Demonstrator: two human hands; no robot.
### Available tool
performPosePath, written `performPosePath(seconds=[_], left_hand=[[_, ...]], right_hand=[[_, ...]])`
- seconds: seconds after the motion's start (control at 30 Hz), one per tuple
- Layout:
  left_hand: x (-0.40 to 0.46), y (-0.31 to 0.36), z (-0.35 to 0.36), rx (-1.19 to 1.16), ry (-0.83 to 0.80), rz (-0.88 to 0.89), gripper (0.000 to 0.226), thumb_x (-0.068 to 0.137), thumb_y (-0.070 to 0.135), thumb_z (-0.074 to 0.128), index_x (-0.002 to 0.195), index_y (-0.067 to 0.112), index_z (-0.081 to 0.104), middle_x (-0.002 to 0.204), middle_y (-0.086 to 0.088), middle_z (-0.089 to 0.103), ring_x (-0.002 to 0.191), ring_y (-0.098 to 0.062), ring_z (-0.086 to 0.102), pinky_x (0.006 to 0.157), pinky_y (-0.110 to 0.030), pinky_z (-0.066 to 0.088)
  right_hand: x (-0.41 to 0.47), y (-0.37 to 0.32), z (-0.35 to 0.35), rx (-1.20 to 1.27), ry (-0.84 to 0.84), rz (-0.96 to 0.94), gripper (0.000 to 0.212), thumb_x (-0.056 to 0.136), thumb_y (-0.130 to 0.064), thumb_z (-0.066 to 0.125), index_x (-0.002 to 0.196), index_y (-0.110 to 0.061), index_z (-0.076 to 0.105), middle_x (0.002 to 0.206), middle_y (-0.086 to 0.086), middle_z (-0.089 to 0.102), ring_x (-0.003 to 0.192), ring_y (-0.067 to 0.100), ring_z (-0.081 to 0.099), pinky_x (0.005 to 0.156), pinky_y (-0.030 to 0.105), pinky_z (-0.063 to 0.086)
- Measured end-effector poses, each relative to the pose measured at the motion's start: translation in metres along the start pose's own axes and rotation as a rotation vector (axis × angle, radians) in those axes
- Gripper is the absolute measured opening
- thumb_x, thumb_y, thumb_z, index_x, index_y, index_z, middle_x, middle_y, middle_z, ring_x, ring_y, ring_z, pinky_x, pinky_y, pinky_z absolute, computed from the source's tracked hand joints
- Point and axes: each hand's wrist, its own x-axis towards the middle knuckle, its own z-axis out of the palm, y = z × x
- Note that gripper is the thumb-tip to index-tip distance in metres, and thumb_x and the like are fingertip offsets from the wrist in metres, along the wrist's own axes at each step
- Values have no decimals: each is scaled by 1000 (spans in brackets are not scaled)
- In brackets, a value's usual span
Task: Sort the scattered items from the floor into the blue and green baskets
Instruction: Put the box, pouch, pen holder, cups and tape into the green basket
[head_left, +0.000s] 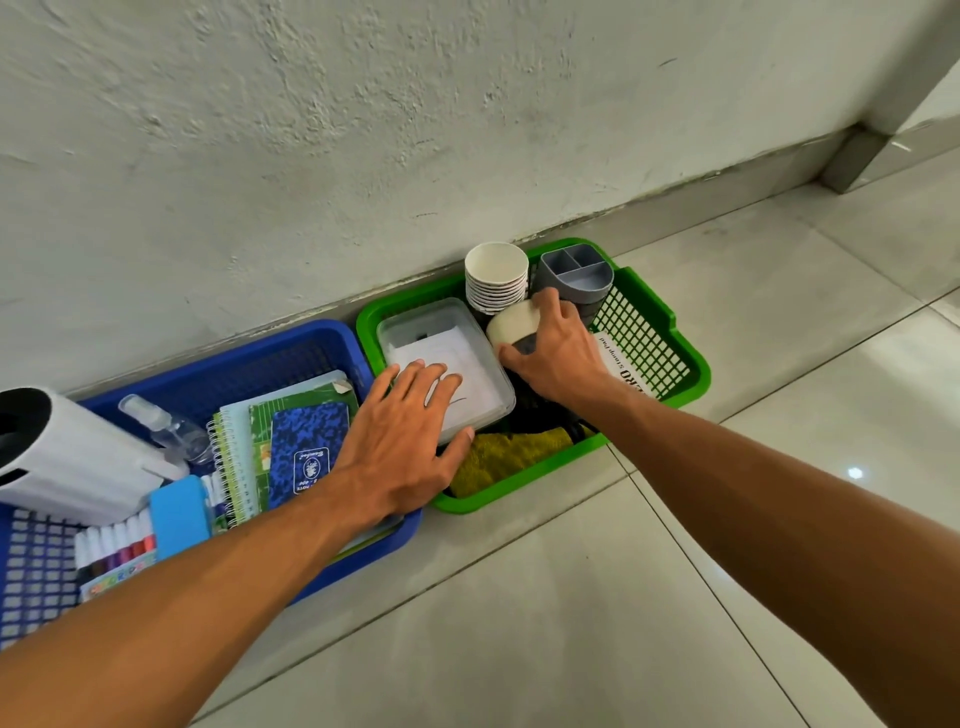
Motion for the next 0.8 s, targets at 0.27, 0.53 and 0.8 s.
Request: performPosePath(seconds=[0.27,0.53,0.8], left_hand=[[-1,-1,-1,0,1,13,64,91,54,30,139,14,45,145,-10,45,132,-26,40,115,-45,25],[-2,0,-1,-3,-7,-1,69,92,55,26,145,13,37,153,-11,32,140,-26,32,119,-45,20],[1,1,-2,-7,1,-37,67,92,54,34,144,13,38,153,-13,34,139,-28,33,118,-42,22]], right_hand=[[-12,6,-9,5,-85,17,92,83,-28,72,151,-37,11,142,15,33,121,35,48,96,45,46],[-32,15,-9,-87,-202,205,103,79,-45,76,148,-23,2,129,15,55,111,34,59,94,47,51],[-33,20,-13,-123,-307,249,77,86,-43,71,145,-13,32,131,13,55,117,29,55,97,40,49]])
